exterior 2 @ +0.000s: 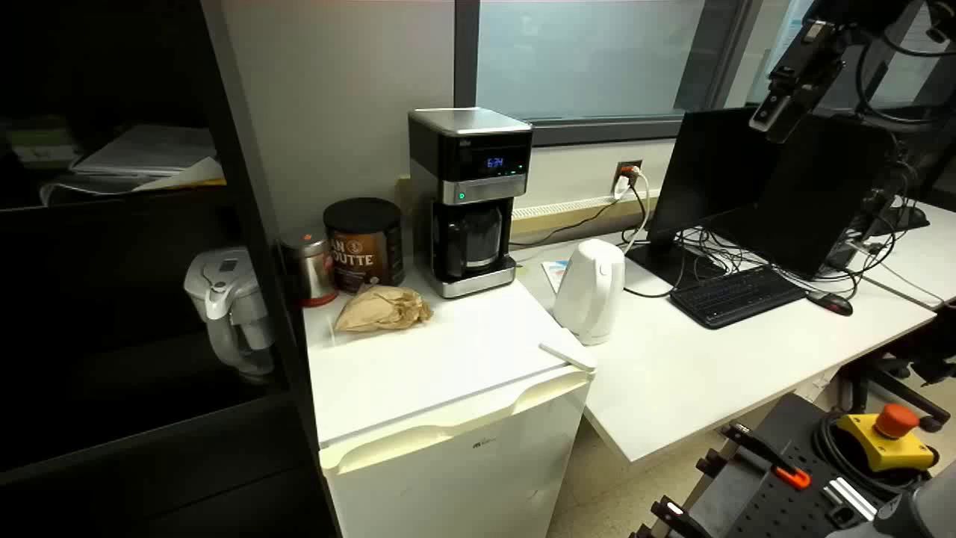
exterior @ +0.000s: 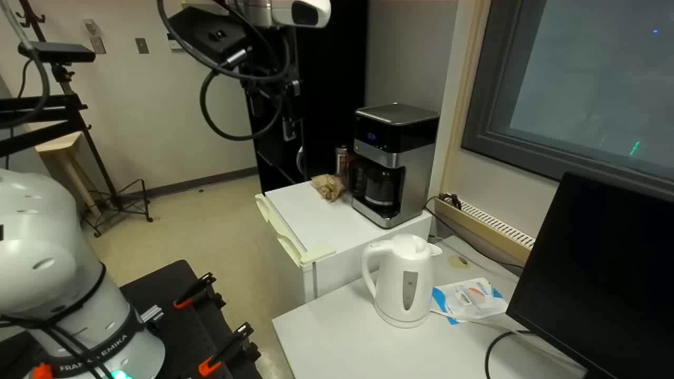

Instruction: Press the far right rectangular button on the coffee machine

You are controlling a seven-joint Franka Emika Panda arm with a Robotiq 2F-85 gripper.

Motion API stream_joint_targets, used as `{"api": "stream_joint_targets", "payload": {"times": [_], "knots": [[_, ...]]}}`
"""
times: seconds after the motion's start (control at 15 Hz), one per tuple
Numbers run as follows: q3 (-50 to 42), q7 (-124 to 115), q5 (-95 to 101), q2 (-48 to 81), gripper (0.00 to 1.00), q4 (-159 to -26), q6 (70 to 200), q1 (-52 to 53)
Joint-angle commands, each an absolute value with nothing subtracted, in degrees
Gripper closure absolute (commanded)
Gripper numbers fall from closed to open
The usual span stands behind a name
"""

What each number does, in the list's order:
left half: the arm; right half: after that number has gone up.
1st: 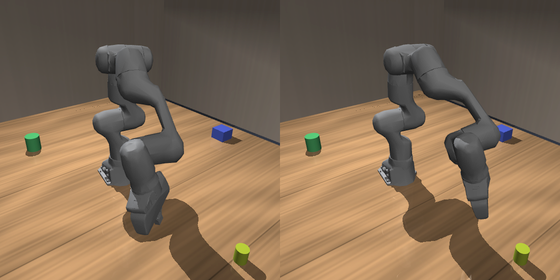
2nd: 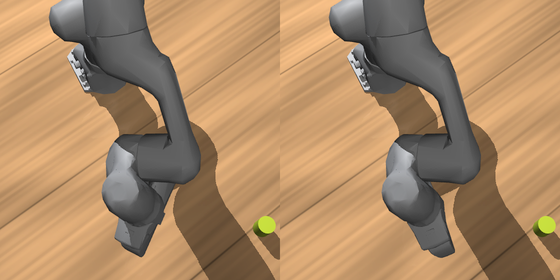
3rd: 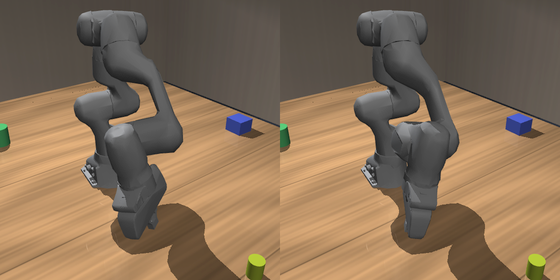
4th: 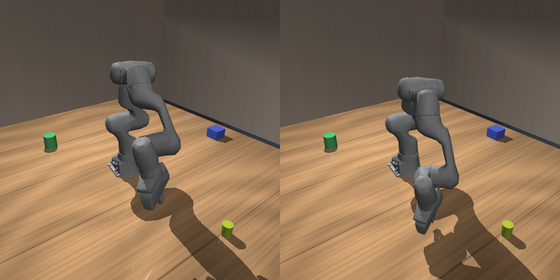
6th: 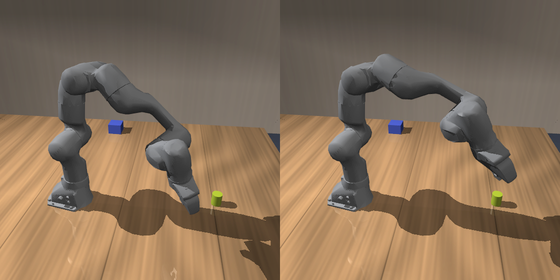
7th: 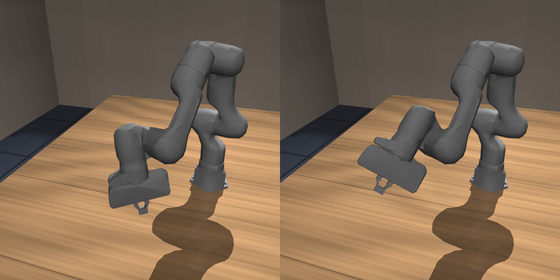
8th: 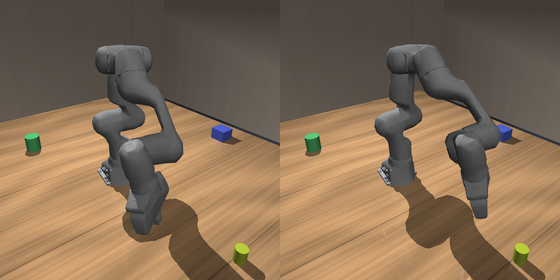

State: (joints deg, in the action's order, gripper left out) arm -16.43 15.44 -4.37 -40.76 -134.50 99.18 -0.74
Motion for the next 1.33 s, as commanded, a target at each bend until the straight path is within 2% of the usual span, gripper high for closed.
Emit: {"api": "stream_joint_targets", "payload": {"times": [0.0,0.73,1.07,1.27], "knots": [[-15.44,16.21,-5.13,-40.48,0.0,-134.35,99.03,-2.17],[-15.45,16.21,-5.13,-40.48,0.0,-134.27,99.04,-2.17],[-13.73,17.26,-4.19,-40.69,0.0,-137.24,104.07,-1.88],[-11.45,18.25,-2.34,-41.2,0.0,-140.73,111.52,-1.5]]}}
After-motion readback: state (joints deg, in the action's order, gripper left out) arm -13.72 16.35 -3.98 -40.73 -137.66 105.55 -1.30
